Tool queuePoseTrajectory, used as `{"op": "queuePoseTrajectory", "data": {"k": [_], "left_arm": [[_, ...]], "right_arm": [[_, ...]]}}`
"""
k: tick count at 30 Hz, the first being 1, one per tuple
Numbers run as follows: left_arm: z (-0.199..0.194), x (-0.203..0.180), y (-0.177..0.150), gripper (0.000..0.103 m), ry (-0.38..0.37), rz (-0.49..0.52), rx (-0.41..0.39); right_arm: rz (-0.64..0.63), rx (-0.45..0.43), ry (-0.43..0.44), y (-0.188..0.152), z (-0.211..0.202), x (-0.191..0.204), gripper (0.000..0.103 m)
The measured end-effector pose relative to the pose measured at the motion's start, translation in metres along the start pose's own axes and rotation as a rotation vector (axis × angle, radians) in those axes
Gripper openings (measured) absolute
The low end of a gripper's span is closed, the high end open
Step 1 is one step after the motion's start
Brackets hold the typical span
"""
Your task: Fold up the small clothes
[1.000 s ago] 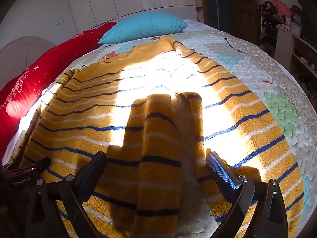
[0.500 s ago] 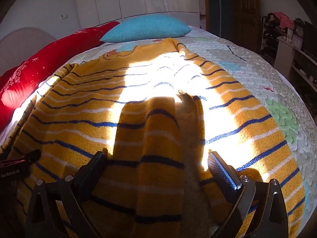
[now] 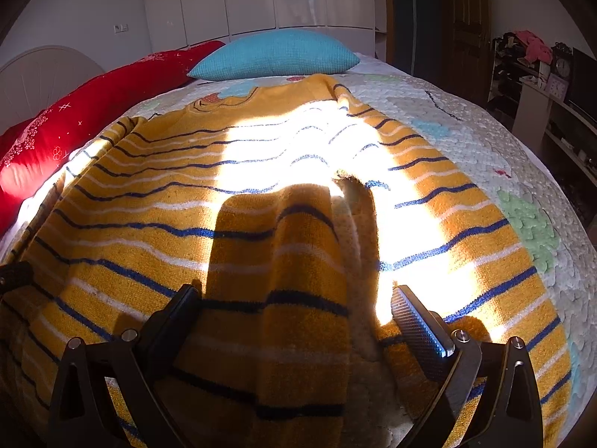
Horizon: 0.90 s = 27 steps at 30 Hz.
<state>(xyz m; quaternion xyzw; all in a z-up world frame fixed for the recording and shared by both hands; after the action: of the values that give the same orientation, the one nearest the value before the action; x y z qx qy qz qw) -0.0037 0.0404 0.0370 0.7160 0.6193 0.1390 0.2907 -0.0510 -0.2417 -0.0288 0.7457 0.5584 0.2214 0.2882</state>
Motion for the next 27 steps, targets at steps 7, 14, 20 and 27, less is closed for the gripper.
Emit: {"op": "queuePoseTrajectory", "data": {"k": [7,14,20,27], "left_arm": [[-0.002,0.087,0.032,0.088,0.093,-0.038,-0.048],[0.056,0.086,0.029,0.024,-0.029,0.014,0.097],[0.034,0.152,0.065,0.009,0.244,-0.117,0.028],[-0.013,0.181,0.064,0.018,0.283,-0.162,-0.037]], "right_arm": [[-0.006,-0.002,-0.019,0.0,0.001,0.001,0.103],[-0.018,0.002,-0.043,0.0,0.001,0.003,0.103],[-0.021,-0.001,-0.052,-0.001,0.001,0.003,0.103],[-0.025,0.012,-0.044,0.001,0.0,0.003,0.103]]}}
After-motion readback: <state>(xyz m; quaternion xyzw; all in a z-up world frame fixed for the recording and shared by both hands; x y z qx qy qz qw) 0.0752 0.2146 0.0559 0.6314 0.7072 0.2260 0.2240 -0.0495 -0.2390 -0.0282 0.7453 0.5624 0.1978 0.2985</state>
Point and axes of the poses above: each gripper's, at about its wrist camera, not at the fingertips, and z roughly the way its jaws point, x to its left, y to its top, the point moved 2 cm from there along z, roughly the way its jaws point, and after that the axes turned 3 degrees about -y, right-handed, at the moved point
